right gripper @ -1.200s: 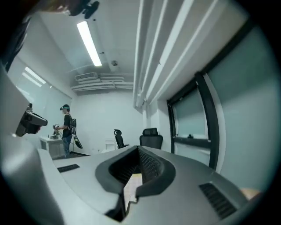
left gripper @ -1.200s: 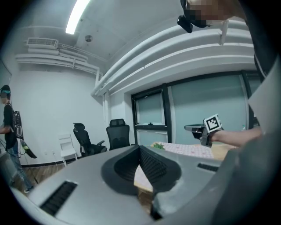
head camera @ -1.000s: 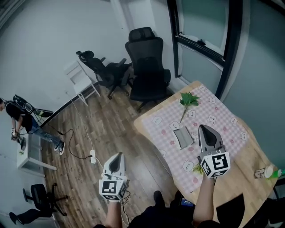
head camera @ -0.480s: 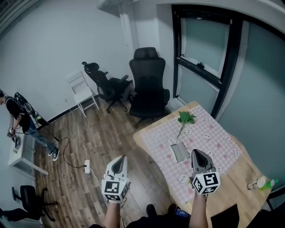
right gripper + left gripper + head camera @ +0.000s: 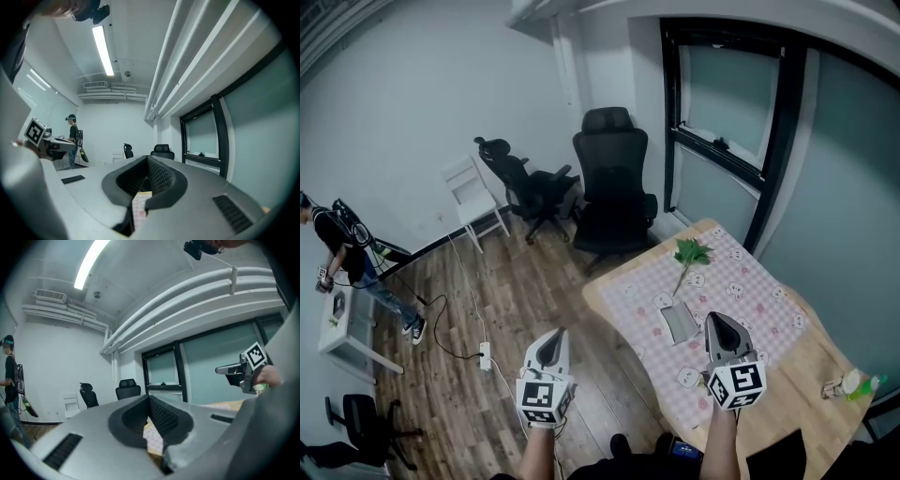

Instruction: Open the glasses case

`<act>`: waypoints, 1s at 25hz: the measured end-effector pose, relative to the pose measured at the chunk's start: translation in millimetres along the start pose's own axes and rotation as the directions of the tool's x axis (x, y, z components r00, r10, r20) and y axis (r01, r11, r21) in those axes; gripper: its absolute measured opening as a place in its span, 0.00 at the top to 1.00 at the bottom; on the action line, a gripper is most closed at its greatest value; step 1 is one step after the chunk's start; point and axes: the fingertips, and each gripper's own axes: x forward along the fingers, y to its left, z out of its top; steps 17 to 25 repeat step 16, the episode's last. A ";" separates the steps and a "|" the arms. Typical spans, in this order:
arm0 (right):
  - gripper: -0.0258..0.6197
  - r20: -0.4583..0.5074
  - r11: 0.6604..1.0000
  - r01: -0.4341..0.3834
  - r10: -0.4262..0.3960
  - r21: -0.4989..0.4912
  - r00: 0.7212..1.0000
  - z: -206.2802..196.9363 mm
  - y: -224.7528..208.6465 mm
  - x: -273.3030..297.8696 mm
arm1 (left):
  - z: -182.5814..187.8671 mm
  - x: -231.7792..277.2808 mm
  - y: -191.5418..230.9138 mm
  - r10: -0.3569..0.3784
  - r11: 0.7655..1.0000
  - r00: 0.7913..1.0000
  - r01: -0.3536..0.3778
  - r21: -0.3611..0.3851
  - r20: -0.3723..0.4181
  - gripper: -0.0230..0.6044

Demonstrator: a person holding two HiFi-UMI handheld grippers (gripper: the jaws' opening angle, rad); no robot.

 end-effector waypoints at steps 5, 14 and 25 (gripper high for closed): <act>0.94 0.019 1.000 0.021 -0.021 -0.009 1.000 10.4 -7.7 -4.8 | 4.0 -3.4 3.7 0.005 1.000 1.000 -0.005 -0.003 0.009 0.97; 0.93 0.031 1.000 0.013 -0.013 0.001 0.999 8.7 -4.0 -3.0 | 1.4 -3.1 1.5 0.001 1.000 1.000 -0.001 -0.004 0.013 0.97; 0.93 0.034 1.000 0.015 -0.015 0.004 0.999 8.1 -5.3 0.2 | 0.9 -0.3 1.6 -0.003 1.000 1.000 0.003 -0.003 0.013 0.96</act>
